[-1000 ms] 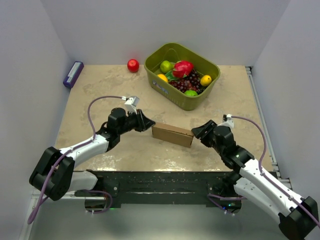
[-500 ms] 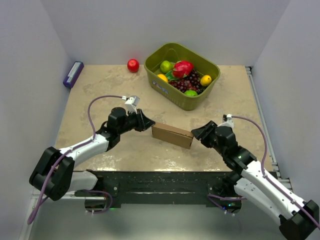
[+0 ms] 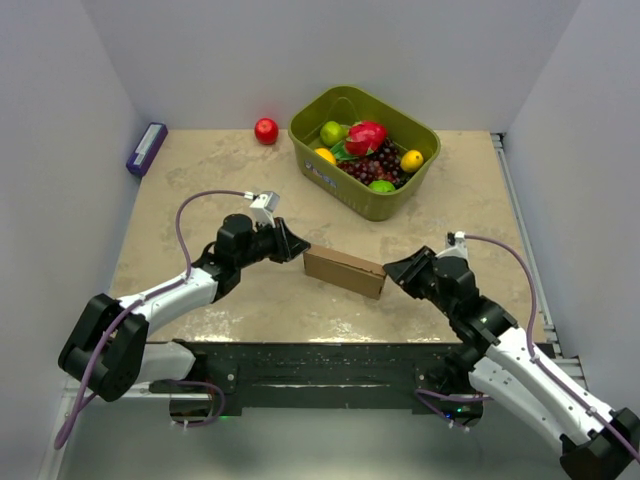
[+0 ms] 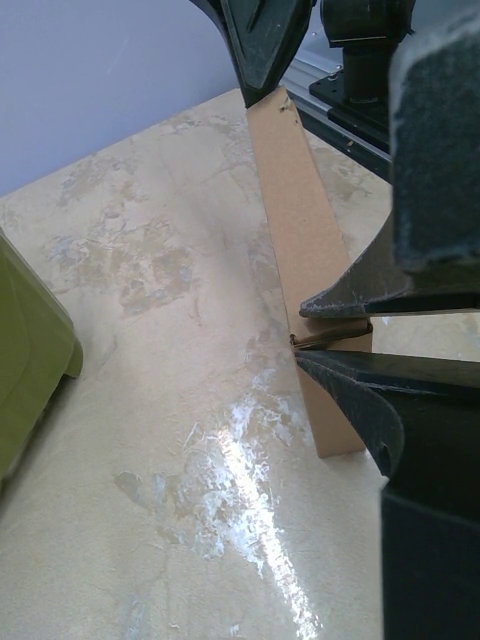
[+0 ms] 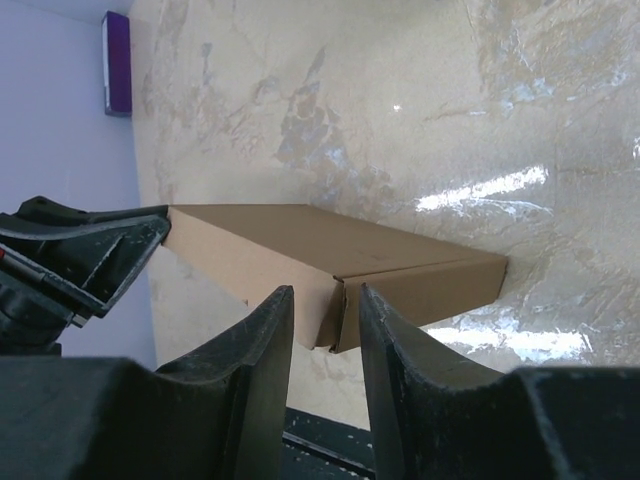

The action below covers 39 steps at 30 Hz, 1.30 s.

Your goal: Fold the paper box

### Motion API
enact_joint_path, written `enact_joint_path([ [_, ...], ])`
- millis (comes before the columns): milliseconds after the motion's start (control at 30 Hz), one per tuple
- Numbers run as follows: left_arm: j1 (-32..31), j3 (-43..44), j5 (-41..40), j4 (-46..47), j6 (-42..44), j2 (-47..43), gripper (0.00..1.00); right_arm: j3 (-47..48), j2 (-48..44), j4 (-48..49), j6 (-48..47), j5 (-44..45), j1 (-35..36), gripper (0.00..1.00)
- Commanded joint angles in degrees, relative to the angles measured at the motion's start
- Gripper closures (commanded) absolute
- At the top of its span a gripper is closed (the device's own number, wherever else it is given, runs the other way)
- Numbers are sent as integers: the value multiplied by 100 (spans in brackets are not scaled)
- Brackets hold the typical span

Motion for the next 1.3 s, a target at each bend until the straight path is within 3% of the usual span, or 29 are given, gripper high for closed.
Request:
enact_joint_path([
  [0, -52, -151, -316, -1190, 433, 183, 80, -134, 19, 25, 65, -130, 68, 65],
  [467, -69, -265, -404, -1120, 433, 183, 80, -512, 19, -115, 118, 1, 199, 84],
  [700, -192, -739, -369, -610, 372, 147, 80, -987, -16, 33, 258, 10, 375, 92],
  [900, -271, -1074, 79, 251, 223, 191, 78, -926, 264, 552, 180, 18, 384, 91],
  [1267, -324, -907, 361, 1833, 529, 420, 78, -408, 818, 1572, -532, 301, 393, 89],
])
